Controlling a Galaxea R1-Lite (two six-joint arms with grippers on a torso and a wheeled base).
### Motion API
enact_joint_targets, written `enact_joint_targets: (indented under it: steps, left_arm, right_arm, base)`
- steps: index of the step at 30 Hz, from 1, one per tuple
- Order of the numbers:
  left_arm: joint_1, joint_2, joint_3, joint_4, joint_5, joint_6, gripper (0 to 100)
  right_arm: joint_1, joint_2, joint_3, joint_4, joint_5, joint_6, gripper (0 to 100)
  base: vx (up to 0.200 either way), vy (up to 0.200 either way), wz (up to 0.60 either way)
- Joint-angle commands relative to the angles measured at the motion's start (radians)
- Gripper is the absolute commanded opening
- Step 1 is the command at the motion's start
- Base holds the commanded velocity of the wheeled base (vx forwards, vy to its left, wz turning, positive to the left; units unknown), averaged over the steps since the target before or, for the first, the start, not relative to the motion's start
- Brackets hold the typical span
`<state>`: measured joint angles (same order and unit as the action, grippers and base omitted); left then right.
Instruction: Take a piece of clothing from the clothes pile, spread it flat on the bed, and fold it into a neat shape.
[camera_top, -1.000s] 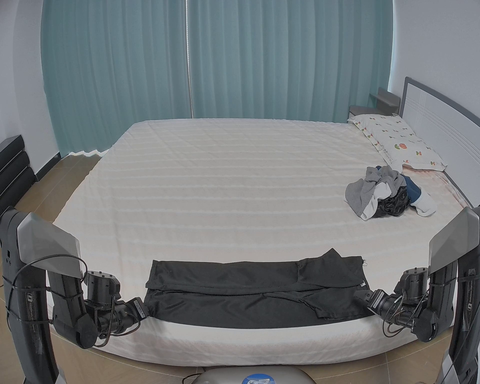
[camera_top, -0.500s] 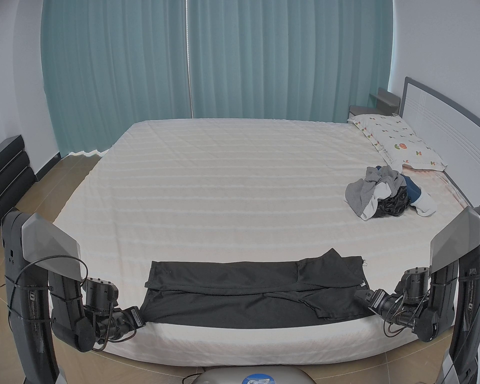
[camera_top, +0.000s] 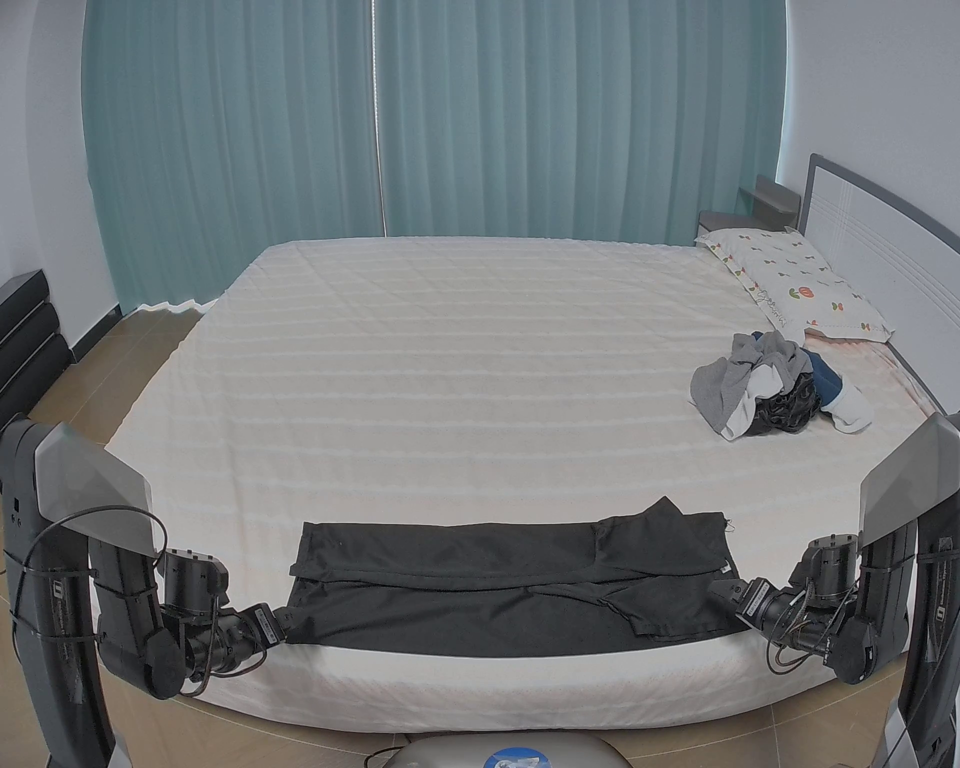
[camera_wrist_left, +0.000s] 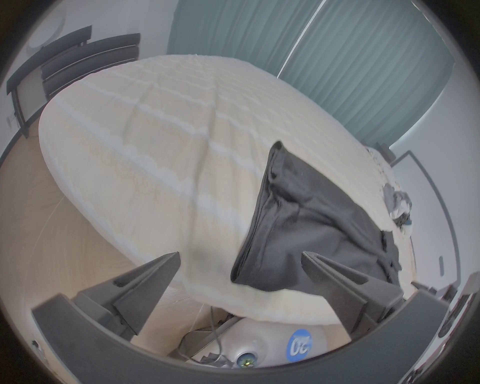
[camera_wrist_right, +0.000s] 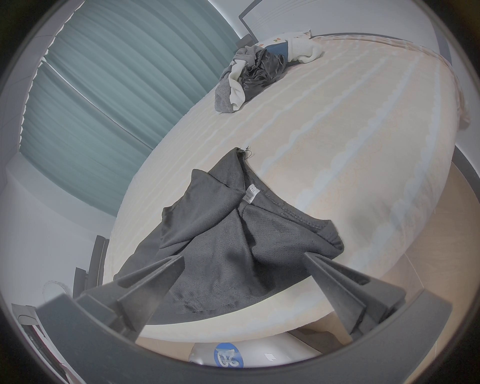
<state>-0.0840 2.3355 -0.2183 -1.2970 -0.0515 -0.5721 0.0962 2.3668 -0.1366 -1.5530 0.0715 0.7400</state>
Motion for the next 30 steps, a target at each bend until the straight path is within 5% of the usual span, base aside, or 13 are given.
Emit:
enact_joint_targets:
  steps: [1, 4, 8, 30]
  left_arm:
    - [0.023, -0.053, -0.041, -0.001, -0.018, -0.066, 100]
    - [0.017, -0.047, -0.104, 0.001, -0.045, -0.157, 100]
    - [-0.002, -0.031, -0.148, 0.001, -0.057, -0.164, 100]
    - [-0.052, 0.120, -0.231, -0.108, -0.048, -0.106, 100]
  right_arm:
    - [0.004, 0.009, -0.003, -0.007, 0.002, -0.001, 100]
    - [0.008, 0.015, -0.006, -0.007, 0.002, 0.001, 100]
    - [0.010, 0.020, -0.009, -0.006, 0.004, 0.002, 100]
    - [0.023, 0.069, -0.029, -0.007, 0.005, 0.013, 100]
  base:
    - [0.000, 0.000, 0.00]
    - [0.000, 0.000, 0.00]
    - [0.000, 0.000, 0.00]
    - [0.000, 0.000, 0.00]
